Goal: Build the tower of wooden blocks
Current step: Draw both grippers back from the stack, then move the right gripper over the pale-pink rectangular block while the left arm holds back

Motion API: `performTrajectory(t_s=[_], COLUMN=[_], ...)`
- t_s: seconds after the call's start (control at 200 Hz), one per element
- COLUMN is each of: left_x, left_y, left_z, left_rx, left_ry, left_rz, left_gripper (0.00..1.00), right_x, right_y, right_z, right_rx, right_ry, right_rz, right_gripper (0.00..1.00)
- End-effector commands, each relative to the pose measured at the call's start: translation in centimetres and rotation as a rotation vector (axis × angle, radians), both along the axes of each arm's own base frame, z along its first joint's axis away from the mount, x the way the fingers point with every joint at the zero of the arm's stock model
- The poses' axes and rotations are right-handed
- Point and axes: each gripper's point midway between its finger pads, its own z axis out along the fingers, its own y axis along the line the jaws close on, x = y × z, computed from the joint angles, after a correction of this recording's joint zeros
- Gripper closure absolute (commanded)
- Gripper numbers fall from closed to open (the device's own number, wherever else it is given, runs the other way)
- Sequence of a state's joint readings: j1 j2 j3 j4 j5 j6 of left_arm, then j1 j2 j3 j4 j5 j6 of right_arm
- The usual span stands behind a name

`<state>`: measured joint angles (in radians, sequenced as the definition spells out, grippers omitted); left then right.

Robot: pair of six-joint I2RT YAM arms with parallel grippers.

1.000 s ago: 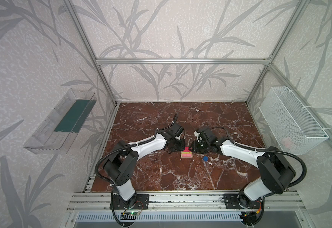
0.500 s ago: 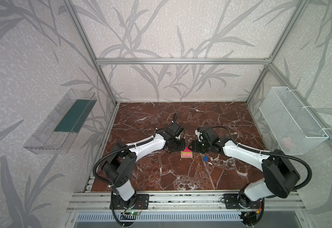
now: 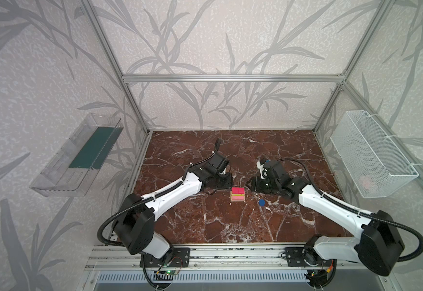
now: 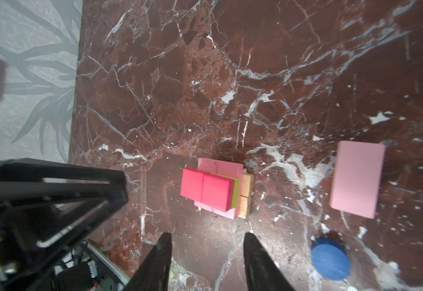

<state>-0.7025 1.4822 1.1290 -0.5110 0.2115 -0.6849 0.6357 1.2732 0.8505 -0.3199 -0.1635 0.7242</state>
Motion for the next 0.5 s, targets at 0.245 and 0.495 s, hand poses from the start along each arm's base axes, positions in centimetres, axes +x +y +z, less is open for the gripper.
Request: performTrajectory(t_s=[0.245, 0.495], left_x=[-1.4, -2.3], left_y=[5.1, 7.8], left_z=[3.5, 5.1], left_rx=[0.048, 0.048], left_ry=[-0.177, -0.254], left_rz=[0.088, 0.144], left_gripper=[0.66, 0.64], right_x=[-1.4, -0.6], right_y=[-4.8, -4.9], right_z=[-4.1, -7.3], right_rx=[-0.159, -0.195], right_ry=[0.047, 0.117], right_rz=[-0.122, -0.126], right_gripper=[0.89, 1.0])
